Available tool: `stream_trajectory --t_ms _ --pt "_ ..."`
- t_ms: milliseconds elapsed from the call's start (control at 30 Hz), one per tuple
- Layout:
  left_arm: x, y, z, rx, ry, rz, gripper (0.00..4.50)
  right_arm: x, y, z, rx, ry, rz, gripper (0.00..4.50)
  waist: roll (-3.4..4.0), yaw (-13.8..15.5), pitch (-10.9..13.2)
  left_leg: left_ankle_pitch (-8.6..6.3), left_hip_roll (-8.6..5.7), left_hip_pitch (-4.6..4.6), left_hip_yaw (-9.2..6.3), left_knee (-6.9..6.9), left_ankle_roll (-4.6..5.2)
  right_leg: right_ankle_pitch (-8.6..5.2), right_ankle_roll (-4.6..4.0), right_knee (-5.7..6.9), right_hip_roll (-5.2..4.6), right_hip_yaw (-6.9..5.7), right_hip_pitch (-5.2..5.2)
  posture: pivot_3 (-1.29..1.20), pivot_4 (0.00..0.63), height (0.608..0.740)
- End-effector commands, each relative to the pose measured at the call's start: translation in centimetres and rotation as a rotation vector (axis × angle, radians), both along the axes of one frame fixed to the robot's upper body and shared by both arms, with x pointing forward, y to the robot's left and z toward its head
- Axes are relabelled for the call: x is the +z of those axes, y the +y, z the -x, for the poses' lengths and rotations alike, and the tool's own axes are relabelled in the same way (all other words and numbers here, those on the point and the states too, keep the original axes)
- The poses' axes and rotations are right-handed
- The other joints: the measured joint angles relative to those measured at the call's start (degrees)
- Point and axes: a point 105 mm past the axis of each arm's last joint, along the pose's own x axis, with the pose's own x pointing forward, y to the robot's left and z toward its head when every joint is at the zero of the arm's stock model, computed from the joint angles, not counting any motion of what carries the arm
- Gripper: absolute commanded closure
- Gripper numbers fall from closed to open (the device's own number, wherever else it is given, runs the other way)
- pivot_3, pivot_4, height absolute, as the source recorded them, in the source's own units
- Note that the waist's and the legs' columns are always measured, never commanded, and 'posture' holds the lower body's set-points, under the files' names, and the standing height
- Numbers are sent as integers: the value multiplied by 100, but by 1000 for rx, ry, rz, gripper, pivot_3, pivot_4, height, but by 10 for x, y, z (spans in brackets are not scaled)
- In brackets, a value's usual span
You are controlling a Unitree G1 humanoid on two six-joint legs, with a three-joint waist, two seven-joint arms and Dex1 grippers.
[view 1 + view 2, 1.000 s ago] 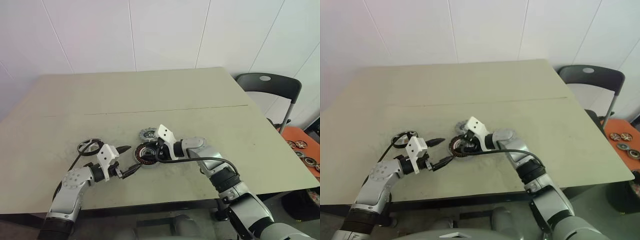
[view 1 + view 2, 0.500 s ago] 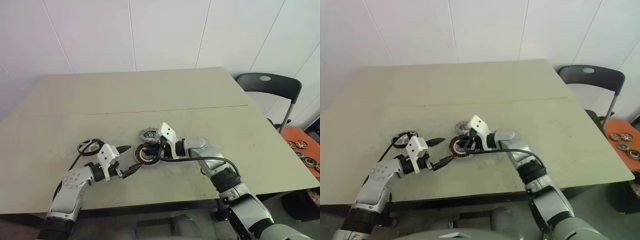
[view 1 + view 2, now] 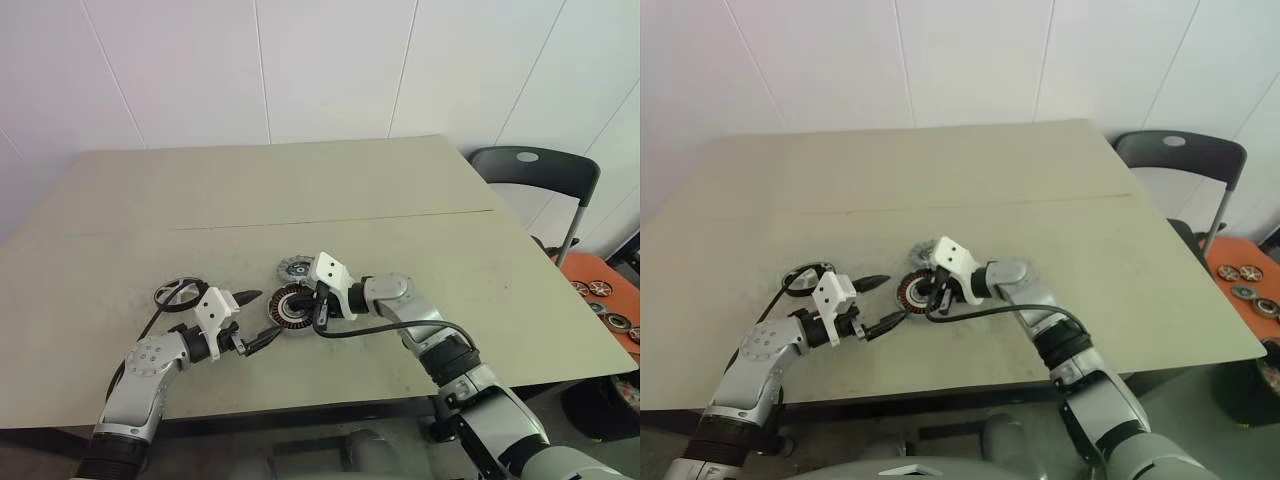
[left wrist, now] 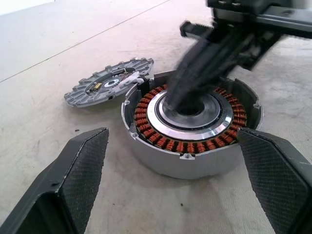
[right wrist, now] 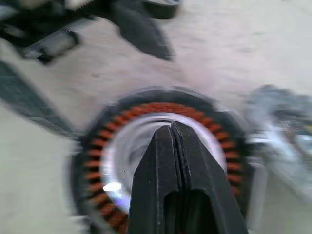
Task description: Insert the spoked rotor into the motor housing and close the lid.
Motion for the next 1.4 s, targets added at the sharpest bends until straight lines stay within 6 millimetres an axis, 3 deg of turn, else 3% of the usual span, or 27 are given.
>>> stream_trajectory --t_ms 33,267,467,700,800,1067,1267,1400 --pt "4 -4 -1 -15 -20 0 0 2 -2 -8 -32 -28 13 4474 0 4 0 0 0 -1 0 -1 0 1 0 0 0 0 0 0 0 740" --pt "3 -4 -1 -14 -20 -1 0 -4 -2 -2 -1 3 9 4474 0 6 0 0 0 0 0 -1 0 3 1 -1 0 0 2 0 0 740" --pt "23 5 -7 102 -39 204 0 26 9 -7 -15 -24 -161 4474 2 0 1 0 0 -7 -1 -2 0 9 5 0 -1 0 -4 0 0 740" --pt "17 18 15 269 114 494 0 55 -1 -11 34 -116 -224 4474 2 -2 2 -1 0 -10 -2 -10 1 14 7 -1 -1 0 -10 0 0 740" --pt "5 28 20 387 202 583 0 63 -10 -13 54 -159 -215 4474 1 8 3 -1 0 -9 -2 -5 1 9 11 -2 -2 0 -7 0 0 740" --pt "-1 58 23 651 331 875 0 81 -42 -31 -16 -270 -173 4474 0 -16 2 0 0 -4 -2 -1 0 -5 0 -1 0 0 -4 0 0 740" --pt "-14 89 15 880 405 999 0 102 -56 -40 -57 -337 -183 4474 0 -12 2 0 0 1 -5 -5 1 -1 6 1 3 0 -5 0 0 740" --pt "-20 109 8 1014 443 1076 0 102 -58 -43 -67 -347 -179 4474 1 -24 1 0 0 22 -6 -1 0 -6 -4 1 5 0 14 0 0 740"
